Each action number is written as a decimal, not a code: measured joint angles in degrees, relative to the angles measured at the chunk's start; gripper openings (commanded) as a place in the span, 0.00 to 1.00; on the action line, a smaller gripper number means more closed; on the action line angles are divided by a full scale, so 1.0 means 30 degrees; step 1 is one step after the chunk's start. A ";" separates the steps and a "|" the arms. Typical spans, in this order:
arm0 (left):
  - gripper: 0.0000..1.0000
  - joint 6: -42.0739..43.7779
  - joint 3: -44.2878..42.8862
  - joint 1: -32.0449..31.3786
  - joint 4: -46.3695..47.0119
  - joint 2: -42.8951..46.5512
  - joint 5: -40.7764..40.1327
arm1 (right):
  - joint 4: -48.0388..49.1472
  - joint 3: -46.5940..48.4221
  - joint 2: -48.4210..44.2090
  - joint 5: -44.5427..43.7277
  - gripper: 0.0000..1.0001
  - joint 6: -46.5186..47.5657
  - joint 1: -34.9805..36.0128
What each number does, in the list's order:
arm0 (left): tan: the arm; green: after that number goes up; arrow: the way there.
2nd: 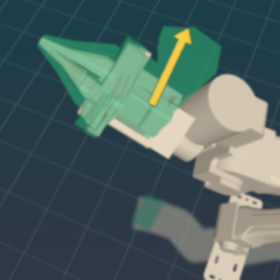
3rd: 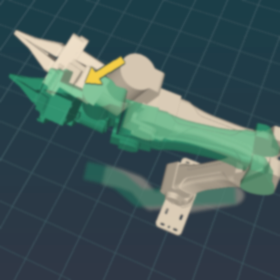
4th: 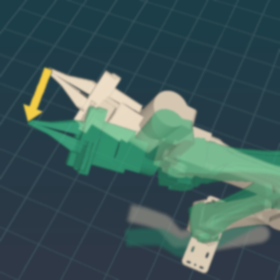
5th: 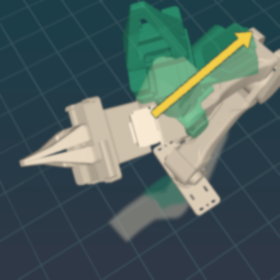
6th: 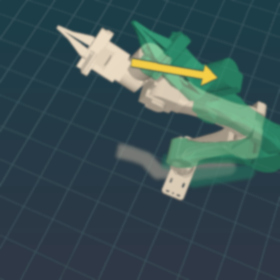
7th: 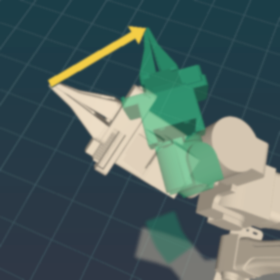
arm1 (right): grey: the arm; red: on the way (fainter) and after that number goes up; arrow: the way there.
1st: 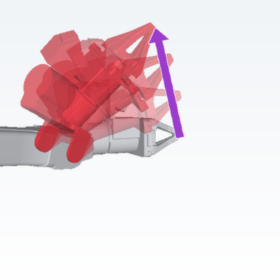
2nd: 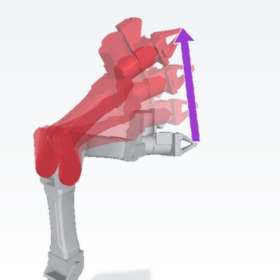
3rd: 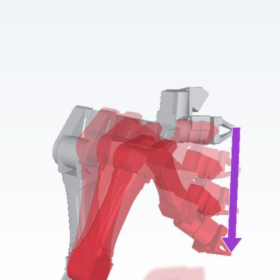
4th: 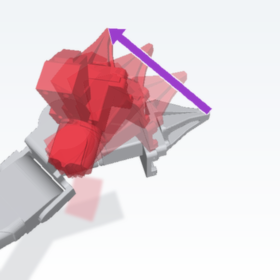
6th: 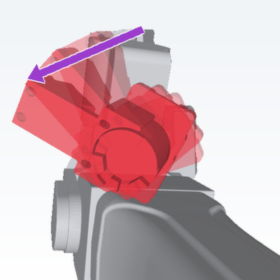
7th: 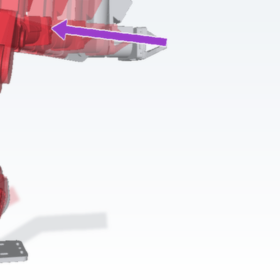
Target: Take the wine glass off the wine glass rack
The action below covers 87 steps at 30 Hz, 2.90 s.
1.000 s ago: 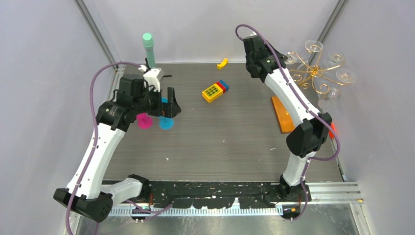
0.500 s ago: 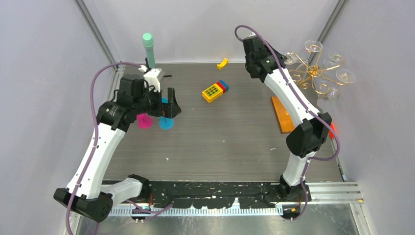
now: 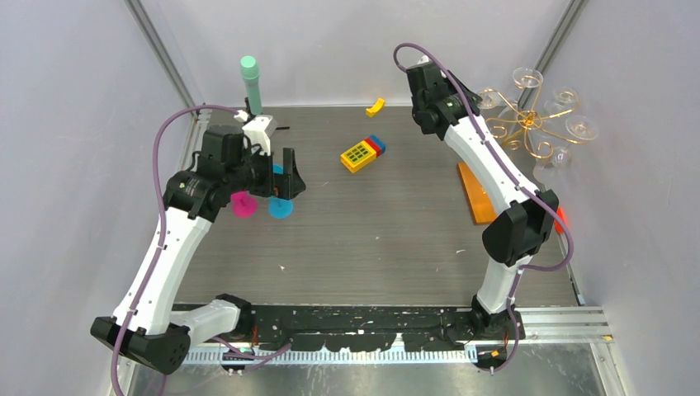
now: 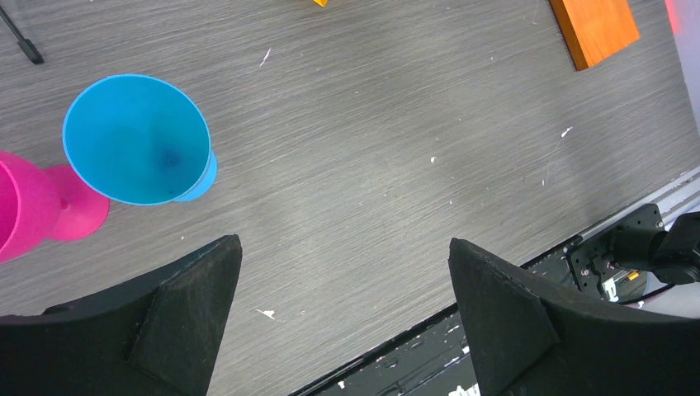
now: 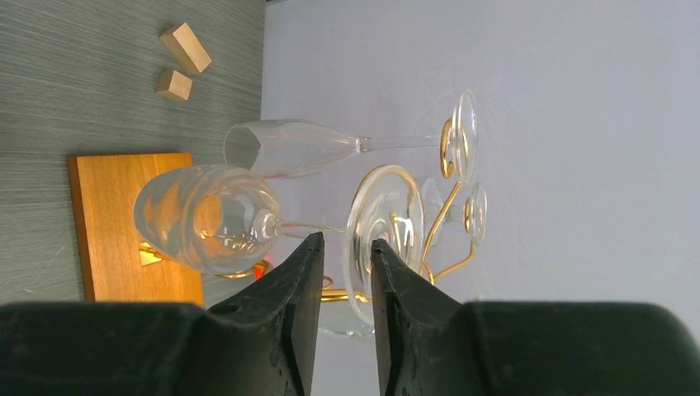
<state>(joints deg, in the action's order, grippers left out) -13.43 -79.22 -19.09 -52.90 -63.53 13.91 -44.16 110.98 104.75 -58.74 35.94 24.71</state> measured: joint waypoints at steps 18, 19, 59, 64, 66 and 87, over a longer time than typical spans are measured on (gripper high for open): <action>1.00 0.0007 0.0138 0.0000 0.0022 0.0000 -0.0007 | 0.0284 0.0328 -0.0044 -0.0612 0.00 0.0510 0.0153; 1.00 0.0007 0.0138 0.0000 0.0022 0.0000 -0.0007 | 0.0306 0.0335 -0.0051 -0.0627 0.00 0.0532 0.0153; 1.00 0.0007 0.0248 0.0000 0.0109 0.0007 -0.0007 | 0.5064 0.0095 0.0561 -0.3184 0.00 0.3206 -0.0991; 1.00 0.0007 0.0248 0.0000 0.0124 0.0007 0.0000 | 0.3963 0.0095 0.0554 -0.3271 0.00 0.2433 -0.1042; 1.00 0.0000 0.0248 0.0000 0.0124 0.0007 0.0000 | 0.3475 0.0036 0.0517 -0.3264 0.00 0.2113 -0.1027; 1.00 -0.0546 0.0248 0.0000 0.0131 0.0007 0.0095 | -0.1931 -0.0386 -0.2280 0.0007 0.00 -0.2106 0.2586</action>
<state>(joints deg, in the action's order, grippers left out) -15.07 -78.48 -19.09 -52.51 -63.51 14.20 -49.95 109.82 97.91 -58.72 29.63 32.47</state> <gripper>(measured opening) 0.994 0.110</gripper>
